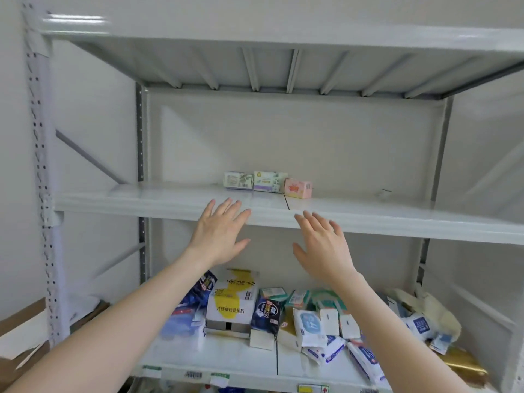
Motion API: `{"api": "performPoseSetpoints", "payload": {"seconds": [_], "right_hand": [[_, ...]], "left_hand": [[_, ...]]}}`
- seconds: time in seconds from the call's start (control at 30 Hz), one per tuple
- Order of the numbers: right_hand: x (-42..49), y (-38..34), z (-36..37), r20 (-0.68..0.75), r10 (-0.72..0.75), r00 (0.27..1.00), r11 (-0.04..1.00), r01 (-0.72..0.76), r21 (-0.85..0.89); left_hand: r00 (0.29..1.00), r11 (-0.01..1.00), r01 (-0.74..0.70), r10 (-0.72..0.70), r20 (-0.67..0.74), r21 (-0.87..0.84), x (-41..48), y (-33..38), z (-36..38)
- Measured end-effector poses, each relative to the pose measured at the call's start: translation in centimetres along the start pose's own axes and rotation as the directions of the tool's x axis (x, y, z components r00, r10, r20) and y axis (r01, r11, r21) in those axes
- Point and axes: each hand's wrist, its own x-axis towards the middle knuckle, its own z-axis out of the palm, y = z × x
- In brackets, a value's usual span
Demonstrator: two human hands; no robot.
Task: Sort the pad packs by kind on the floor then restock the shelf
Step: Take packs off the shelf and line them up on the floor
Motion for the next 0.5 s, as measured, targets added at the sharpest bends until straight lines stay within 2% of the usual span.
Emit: {"api": "performPoseSetpoints", "payload": {"seconds": [0.37,0.5], "right_hand": [[12.8,-0.2,4.3,-0.099,0.059,0.993,0.998,-0.055,0.042],[16.7,0.3,6.5,-0.068,0.059,0.996,0.998,-0.058,0.005]], "left_hand": [[1.0,0.997,-0.002,0.003,-0.013,0.074,10.7,-9.0,3.5],[1.0,0.997,-0.006,0.007,-0.009,0.074,14.2,-10.4,5.8]]}}
